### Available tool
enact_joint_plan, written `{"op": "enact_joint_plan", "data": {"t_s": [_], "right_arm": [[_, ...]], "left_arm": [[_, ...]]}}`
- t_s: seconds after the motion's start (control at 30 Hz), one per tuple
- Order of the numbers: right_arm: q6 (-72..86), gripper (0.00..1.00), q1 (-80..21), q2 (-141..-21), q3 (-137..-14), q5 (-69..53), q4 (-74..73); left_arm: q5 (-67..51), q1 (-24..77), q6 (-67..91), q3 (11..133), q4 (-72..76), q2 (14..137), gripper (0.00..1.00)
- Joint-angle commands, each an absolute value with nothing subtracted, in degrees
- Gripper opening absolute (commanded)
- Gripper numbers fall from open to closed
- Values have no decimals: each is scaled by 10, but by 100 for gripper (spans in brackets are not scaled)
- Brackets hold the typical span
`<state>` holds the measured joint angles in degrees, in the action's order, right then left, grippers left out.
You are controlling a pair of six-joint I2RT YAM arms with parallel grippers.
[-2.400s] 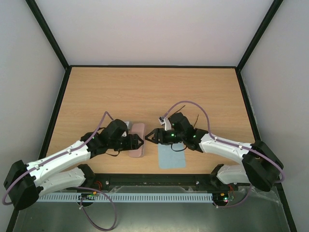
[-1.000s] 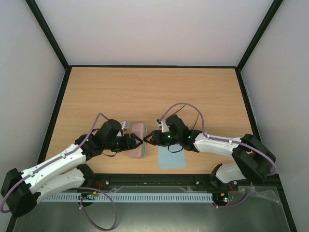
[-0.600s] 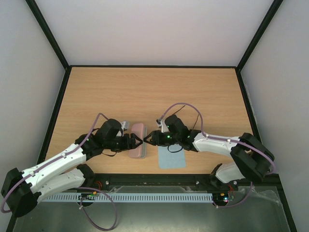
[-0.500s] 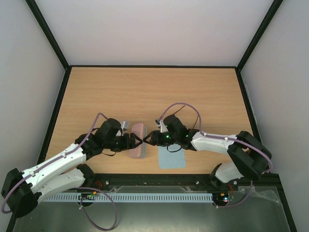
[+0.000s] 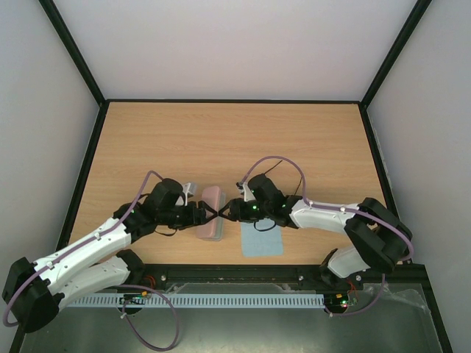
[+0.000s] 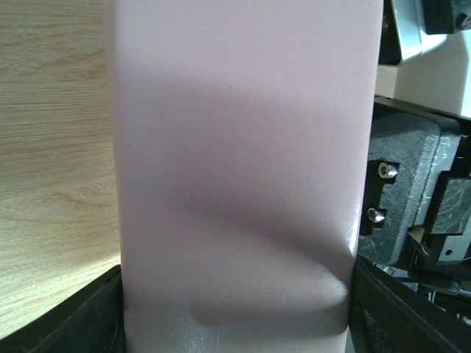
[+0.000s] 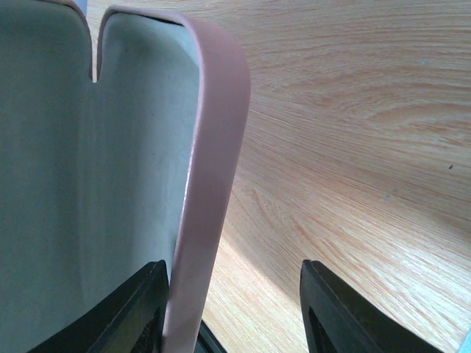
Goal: Organize the sunglasses
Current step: Open the sunglasses case.
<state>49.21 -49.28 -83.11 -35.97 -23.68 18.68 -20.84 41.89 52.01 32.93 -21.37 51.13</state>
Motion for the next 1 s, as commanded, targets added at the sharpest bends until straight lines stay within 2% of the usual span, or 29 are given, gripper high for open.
{"op": "enact_joint_plan", "data": {"t_s": [0.0,0.83,0.97], "right_arm": [[482,50,-496,-850,-370,-228,147],[478,49,-497,-881,-371,-224,143],[471,46,-497,-888,-378,-220,135]], "left_arm": [[-237,412,518,333,-156,505,62],[-274,396,544,296,-70,515,63],[-277,391,544,291,-55,526,63]]}}
